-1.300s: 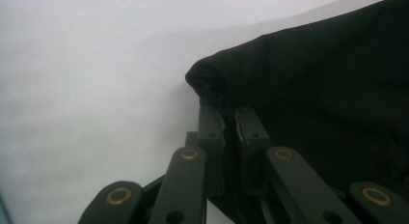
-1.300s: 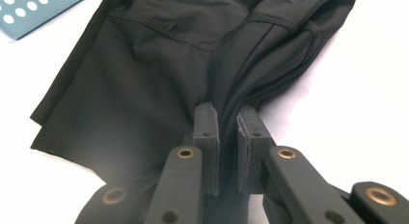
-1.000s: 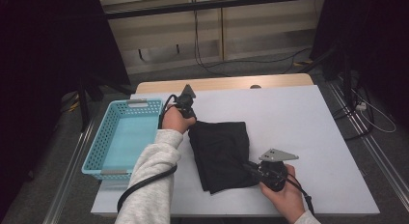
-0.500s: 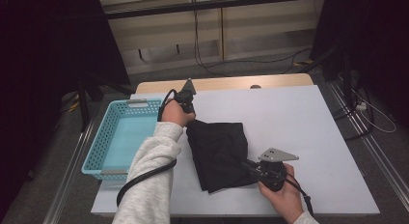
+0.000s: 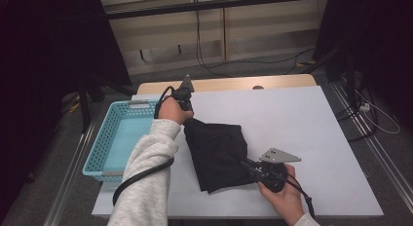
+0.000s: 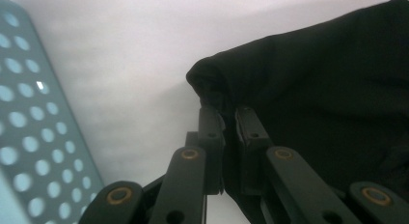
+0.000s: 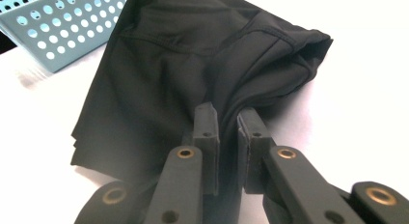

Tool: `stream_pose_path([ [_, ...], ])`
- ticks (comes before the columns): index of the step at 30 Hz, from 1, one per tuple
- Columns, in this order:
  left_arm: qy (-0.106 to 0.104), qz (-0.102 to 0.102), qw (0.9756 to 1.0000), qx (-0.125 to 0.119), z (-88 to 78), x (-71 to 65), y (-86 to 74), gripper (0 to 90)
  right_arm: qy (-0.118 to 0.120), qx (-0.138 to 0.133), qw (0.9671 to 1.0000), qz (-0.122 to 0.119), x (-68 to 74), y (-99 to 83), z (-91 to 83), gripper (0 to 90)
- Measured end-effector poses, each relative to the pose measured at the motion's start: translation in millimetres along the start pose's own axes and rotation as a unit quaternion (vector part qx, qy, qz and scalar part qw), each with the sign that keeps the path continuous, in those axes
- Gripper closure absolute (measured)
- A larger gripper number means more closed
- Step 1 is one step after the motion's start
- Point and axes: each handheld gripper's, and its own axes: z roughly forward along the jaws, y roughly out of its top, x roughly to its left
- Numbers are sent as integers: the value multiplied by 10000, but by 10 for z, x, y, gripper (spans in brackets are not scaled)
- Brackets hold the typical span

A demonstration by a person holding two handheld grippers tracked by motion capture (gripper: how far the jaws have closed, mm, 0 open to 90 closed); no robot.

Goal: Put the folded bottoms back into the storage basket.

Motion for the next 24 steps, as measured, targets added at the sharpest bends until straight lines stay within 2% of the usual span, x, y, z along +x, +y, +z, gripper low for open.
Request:
stream_pose_path([
  [6, 12, -22, 10000, -51, -126, 41, -28, 834, 44, -109, 9999, 3, 23, 50, -1, 808],
  [12, 57, -74, 9999, -70, -230, 85, -42, 834, 69, -212, 9997, -89, 90, 109, 17, 809],
  [19, 120, -103, 9999, -31, -368, 158, -57, 834, 160, -286, 9994, -80, 162, 151, 62, 809],
  [24, 111, -145, 9998, -97, -478, 196, -69, 835, 201, -398, 9989, -120, 209, 205, 79, 809],
])
